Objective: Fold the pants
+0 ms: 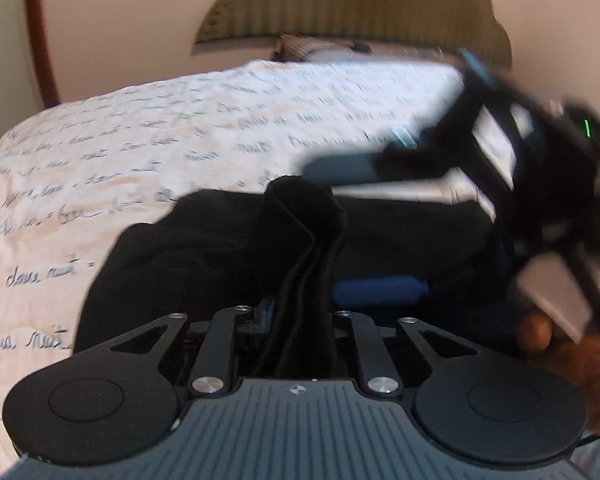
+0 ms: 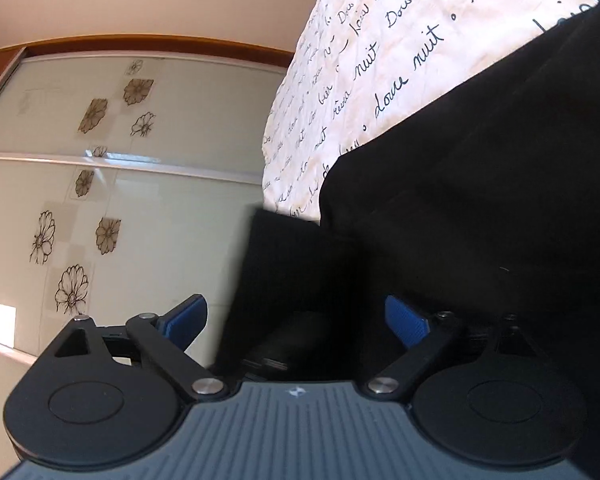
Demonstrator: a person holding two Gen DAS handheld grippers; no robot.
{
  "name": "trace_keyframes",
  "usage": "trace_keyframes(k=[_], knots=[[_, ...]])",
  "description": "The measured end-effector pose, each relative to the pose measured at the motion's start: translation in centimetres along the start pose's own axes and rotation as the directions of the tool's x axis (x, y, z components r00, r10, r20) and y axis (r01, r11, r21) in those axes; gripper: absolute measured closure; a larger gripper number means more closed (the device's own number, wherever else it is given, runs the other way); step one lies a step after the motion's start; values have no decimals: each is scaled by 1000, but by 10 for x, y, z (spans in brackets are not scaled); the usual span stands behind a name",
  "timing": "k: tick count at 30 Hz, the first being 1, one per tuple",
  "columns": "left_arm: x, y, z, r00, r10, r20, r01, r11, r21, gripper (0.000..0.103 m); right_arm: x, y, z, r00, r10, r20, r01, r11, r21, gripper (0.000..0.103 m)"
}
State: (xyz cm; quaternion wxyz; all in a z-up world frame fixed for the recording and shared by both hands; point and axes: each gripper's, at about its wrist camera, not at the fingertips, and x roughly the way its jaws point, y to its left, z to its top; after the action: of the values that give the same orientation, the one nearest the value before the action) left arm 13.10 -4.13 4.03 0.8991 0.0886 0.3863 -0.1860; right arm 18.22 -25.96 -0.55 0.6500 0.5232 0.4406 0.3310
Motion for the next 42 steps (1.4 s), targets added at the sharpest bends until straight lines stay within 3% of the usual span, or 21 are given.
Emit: trace_keyframes(k=[3, 6, 8, 10, 12, 14, 19, 22, 24, 28, 32, 35, 38, 40, 42], knots=[[-7, 0, -8, 994, -100, 49, 100, 995, -10, 47, 5, -1, 2, 1000, -12, -14, 12, 1000, 14, 6], [-29, 9, -17, 978, -172, 117, 174, 985, -13, 39, 11, 8, -1, 998, -59, -37, 58, 998, -31, 6], [-46, 14, -26, 978, -149, 147, 149, 989, 10, 35, 12, 10, -4, 995, -92, -29, 90, 994, -62, 6], [-62, 21, -39, 983, -84, 165, 81, 996, 27, 35, 14, 12, -7, 992, -119, -32, 116, 989, -97, 6], [-77, 32, -54, 983, -25, 182, 26, 1000, 1, 33, 18, 18, -11, 986, -161, -34, 154, 976, -154, 14], [-89, 48, -68, 983, 11, 184, 0, 998, -59, 28, 20, 21, -15, 974, -224, -29, 214, 957, -196, 48], [-106, 78, -94, 984, 59, 169, -25, 980, -198, 24, 20, 18, -20, 968, -247, -49, 230, 947, -222, 50], [-102, 86, -93, 986, 87, 145, -52, 972, -231, 24, 25, 24, -19, 955, -293, -50, 272, 928, -254, 79], [-105, 89, -92, 985, 79, 153, -40, 970, -241, 24, 22, 29, -12, 964, -255, -71, 231, 940, -250, 85], [-110, 83, -82, 977, 48, 206, -5, 979, -204, 18, -3, 56, 6, 973, -226, -36, 203, 925, -322, 87], [-103, 72, -76, 977, 21, 213, 20, 982, -188, 16, -33, 65, 21, 967, -255, -11, 235, 906, -353, 87], [-95, 61, -73, 976, -25, 218, 60, 986, -155, 16, -59, 46, 30, 949, -316, 2, 298, 894, -336, 87], [-87, 47, -69, 974, -65, 218, 90, 990, -108, 16, -82, 1, 40, 919, -395, 18, 387, 889, -243, 87], [-82, 37, -66, 973, -89, 214, 107, 992, -73, 16, -95, -21, 42, 931, -364, 26, 362, 916, -171, 87], [-78, 26, -61, 973, -100, 210, 108, 994, -23, 16, -103, -16, 39, 939, -341, 49, 344, 921, -184, 87]])
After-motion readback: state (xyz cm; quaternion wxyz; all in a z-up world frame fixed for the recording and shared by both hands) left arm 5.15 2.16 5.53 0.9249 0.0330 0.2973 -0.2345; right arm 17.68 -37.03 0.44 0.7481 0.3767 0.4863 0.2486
